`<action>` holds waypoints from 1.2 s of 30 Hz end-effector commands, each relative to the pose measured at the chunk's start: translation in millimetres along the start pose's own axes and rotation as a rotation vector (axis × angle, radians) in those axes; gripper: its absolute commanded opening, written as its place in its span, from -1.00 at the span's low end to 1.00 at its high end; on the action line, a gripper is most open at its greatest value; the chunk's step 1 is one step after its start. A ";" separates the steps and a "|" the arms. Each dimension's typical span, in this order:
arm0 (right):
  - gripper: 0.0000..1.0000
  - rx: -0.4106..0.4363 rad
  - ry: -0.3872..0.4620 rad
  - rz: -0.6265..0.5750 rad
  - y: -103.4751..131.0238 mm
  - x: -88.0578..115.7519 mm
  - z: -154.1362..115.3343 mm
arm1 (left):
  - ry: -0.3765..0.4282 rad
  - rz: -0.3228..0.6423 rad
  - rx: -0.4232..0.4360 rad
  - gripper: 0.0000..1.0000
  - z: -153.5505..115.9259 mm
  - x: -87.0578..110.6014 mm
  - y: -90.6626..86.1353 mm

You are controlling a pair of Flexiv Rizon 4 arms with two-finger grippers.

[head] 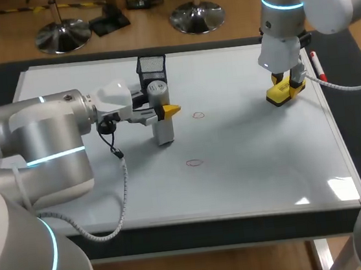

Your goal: Pick up the inspection probe, press it on each red-marked spot on the whiteboard one by one, put down the probe, pick up the eraser, and wipe off all the red marks.

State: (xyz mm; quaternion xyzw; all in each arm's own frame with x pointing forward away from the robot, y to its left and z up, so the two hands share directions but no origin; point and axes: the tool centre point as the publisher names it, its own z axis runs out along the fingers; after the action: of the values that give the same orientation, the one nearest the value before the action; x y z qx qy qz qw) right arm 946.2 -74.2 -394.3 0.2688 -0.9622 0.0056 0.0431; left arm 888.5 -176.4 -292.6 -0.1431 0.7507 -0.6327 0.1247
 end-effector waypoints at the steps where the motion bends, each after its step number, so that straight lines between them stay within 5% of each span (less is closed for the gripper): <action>1: -1.00 0.003 0.004 -0.001 -0.6 -0.5 -1.1 | 0.002 0.001 0.003 -1.00 -2.8 0.0 0.2; 26: -1.00 0.003 0.004 -0.001 -0.6 -0.5 -1.1 | -0.005 0.007 -0.001 -1.00 -9.2 1.5 -3.5; 36: -1.00 0.003 0.004 -0.001 -0.6 -0.5 -1.1 | -0.068 0.015 0.003 -1.00 -49.5 -10.0 -14.1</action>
State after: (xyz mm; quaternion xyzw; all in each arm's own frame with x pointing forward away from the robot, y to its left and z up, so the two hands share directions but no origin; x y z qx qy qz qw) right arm 946.2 -74.2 -394.2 0.2688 -0.9622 0.0056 0.0431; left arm 892.4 -148.0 -278.2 -0.1567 0.7501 -0.6248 0.1496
